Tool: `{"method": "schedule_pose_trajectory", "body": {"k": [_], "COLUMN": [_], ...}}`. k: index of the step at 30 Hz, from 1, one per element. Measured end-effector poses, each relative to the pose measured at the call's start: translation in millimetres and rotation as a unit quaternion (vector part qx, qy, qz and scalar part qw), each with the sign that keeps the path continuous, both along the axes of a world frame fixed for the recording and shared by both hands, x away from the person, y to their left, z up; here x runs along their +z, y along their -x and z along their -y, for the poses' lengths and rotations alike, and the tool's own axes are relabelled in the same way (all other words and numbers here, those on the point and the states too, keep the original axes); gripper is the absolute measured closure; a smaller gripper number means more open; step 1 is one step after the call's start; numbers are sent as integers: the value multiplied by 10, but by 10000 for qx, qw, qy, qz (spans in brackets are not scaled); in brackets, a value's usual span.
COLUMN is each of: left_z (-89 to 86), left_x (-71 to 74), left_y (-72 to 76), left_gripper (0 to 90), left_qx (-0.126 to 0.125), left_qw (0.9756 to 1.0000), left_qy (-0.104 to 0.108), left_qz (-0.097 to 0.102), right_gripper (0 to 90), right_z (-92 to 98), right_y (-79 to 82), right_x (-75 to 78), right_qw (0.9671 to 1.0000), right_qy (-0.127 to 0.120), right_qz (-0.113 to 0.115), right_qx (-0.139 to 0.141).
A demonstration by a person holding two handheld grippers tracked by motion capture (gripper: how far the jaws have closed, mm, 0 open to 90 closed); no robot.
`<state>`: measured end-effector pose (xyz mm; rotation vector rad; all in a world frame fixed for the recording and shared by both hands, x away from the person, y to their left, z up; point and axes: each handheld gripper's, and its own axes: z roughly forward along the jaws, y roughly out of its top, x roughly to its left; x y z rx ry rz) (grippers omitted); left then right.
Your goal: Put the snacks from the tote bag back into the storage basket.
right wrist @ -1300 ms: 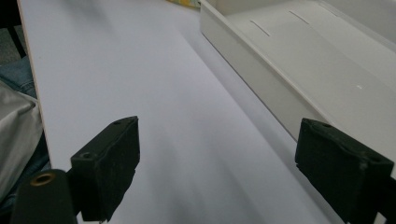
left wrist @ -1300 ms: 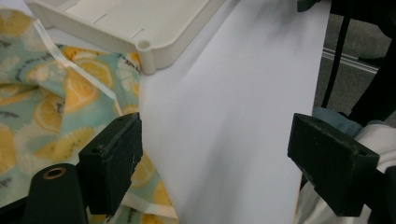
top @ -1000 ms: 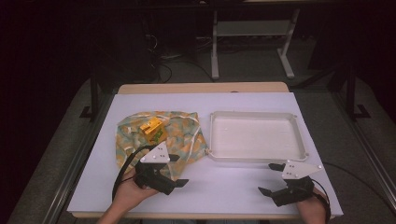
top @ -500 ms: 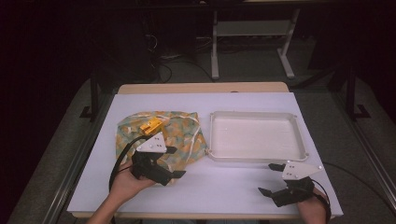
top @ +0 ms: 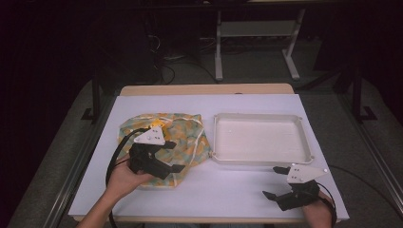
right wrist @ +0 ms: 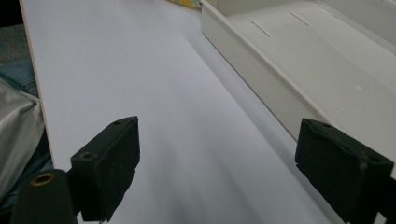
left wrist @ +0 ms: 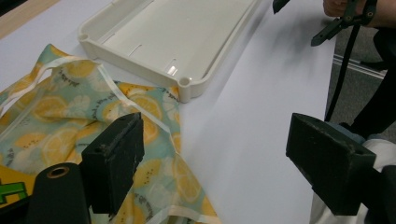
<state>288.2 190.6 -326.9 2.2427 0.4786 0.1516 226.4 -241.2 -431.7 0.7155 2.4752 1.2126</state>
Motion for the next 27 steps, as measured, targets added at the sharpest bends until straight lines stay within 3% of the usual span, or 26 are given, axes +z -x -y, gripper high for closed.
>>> {"method": "schedule_pose_trajectory", "body": {"k": [17,27], "left_z": [-108,-211], "left_x": [175,182], "left_y": [-237,-412], "left_gripper": [187,201], "left_qx": [220,433], "left_qw": [9996,9986], "left_qy": [-169,-277], "left_qz": [90,83], "right_gripper": [135,135], "right_z": [-4,0], "right_y": [-4,-2], "right_x": [0,0], "right_qw": [10000,10000], "right_qy": [9,-3], "right_qz": [5,-3], "right_qx": [21,35]}}
